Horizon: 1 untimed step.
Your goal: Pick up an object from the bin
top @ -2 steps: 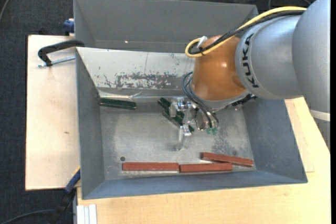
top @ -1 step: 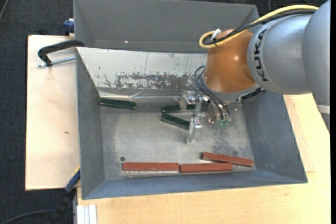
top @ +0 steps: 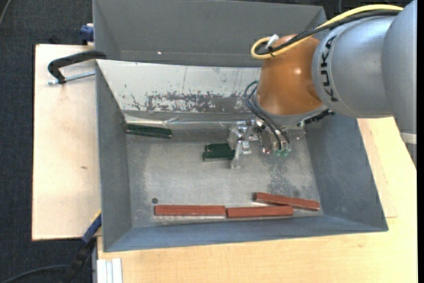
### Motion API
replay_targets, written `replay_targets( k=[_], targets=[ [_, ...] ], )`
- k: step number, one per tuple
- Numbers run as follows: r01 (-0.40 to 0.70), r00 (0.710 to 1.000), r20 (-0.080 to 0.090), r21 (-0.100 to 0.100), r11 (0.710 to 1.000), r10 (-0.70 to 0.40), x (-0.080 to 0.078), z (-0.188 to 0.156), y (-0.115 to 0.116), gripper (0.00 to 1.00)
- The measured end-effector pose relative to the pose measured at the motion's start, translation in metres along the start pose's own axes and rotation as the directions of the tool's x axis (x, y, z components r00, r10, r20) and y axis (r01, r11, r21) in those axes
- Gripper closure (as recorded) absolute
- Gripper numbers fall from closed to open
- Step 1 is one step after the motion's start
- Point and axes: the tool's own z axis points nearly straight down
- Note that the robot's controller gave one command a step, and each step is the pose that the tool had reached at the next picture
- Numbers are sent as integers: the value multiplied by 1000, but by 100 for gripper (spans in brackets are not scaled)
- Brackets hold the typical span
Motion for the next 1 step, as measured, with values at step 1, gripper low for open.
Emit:
replay_targets(
  k=[1],
  targets=[
    [236, 972, 0, 1, 972, -236, 29, -163, -9, 100]
  ],
)
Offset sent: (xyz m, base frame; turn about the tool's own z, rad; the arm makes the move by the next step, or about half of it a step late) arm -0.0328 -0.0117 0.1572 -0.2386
